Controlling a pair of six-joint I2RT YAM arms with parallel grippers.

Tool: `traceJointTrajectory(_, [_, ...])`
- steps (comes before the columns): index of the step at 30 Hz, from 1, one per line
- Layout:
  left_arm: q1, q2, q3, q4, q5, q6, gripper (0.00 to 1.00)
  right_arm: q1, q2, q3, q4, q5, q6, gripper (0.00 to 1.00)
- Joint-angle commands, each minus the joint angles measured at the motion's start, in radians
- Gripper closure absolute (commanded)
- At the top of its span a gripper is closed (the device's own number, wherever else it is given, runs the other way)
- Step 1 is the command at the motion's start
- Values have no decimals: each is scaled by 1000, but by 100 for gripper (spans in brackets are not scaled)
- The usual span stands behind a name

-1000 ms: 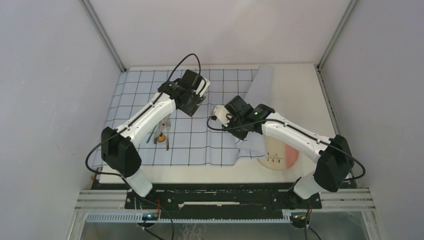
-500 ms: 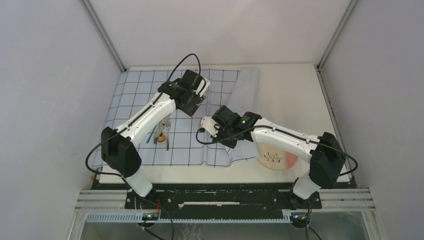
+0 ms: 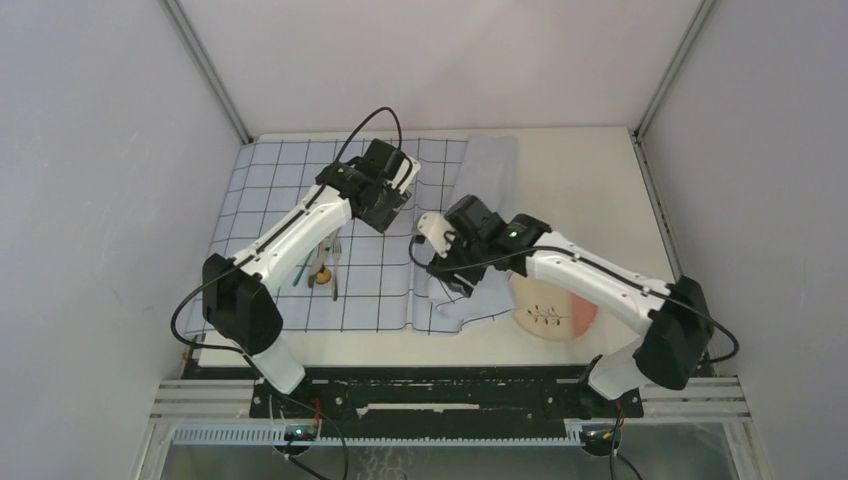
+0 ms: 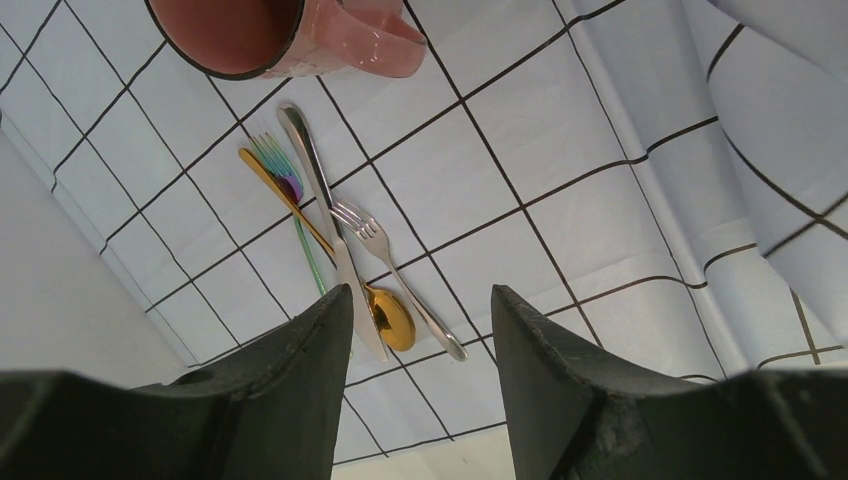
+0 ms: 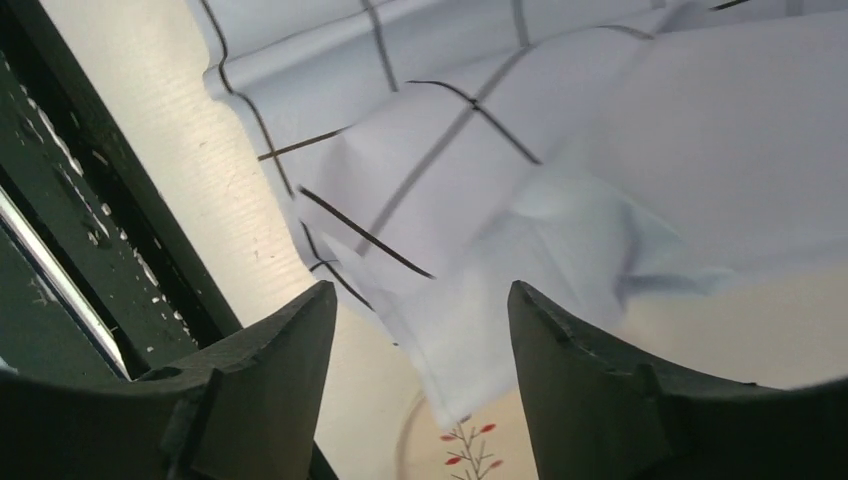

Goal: Set the dinner table for one person
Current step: Fold the napkin at the center of the board.

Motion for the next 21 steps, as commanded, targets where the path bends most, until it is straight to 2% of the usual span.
traceJointTrajectory(1, [-5, -41, 9, 24, 22, 20, 42, -87, -129, 87, 50, -21, 27, 27])
traceJointTrajectory(5, [-5, -38, 10, 23, 18, 22, 42, -233, -177, 154, 14, -27, 51, 25])
traceJointTrajectory(7, [-5, -41, 12, 21, 25, 21, 42, -328, -202, 132, -1, -32, 55, 25])
traceJointTrajectory(14, [-17, -9, 95, -14, 176, 13, 42, -614, -326, -138, 27, -43, 14, 25])
traceJointTrajectory(21, [-88, 140, 345, -152, 362, -14, 42, -932, -343, -271, -36, -193, -53, 26])
